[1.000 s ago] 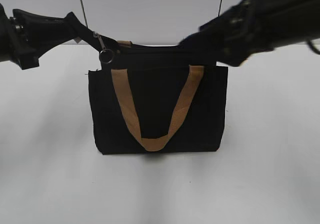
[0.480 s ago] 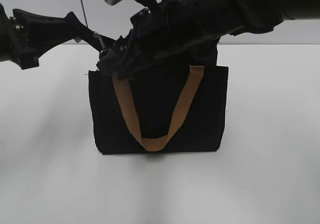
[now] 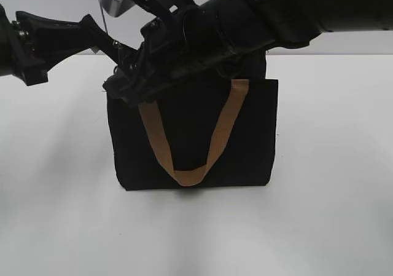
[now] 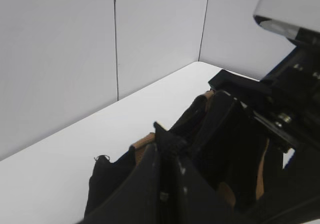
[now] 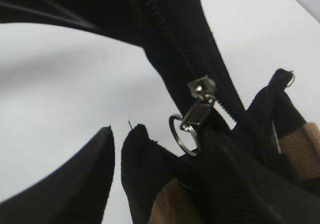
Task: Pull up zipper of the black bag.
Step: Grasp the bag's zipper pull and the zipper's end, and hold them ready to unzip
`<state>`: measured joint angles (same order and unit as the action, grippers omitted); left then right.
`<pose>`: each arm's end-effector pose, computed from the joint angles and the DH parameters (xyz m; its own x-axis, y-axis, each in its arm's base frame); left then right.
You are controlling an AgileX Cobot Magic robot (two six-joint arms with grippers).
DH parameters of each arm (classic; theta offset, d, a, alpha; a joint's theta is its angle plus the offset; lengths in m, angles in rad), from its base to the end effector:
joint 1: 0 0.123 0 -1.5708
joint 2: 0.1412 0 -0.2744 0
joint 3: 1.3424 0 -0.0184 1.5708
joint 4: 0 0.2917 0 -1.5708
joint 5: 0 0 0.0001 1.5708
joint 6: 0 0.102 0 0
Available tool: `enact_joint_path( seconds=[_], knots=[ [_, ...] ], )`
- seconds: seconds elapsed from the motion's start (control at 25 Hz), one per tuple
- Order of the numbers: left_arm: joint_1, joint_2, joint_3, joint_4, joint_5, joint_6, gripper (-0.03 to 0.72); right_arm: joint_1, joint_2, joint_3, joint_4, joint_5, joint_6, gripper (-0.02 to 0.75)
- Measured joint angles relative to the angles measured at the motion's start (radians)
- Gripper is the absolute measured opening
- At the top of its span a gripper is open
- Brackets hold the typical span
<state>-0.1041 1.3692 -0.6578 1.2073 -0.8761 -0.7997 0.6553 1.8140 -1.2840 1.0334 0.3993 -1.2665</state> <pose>0.2910 -0.1040 0.2257 -0.0329 0.1663 -0.9855 0.7987 0.5971 0.0741 0.3364 0.3016 0.2104 -0.2568 -0.5142 -0.8183 -0.8848 0.4658 -0.0151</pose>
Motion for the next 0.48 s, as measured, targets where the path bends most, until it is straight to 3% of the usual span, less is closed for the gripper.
enact_joint_path(
  seconds=[0.16,0.48],
  knots=[
    [0.000,0.000,0.000,0.000,0.000,0.000,0.015,0.001,0.001,-0.001,0.000,-0.004,0.000,0.423],
    [0.000,0.000,0.000,0.000,0.000,0.000,0.015,0.001,0.001,-0.003,0.000,0.039,0.013,0.251]
  ],
)
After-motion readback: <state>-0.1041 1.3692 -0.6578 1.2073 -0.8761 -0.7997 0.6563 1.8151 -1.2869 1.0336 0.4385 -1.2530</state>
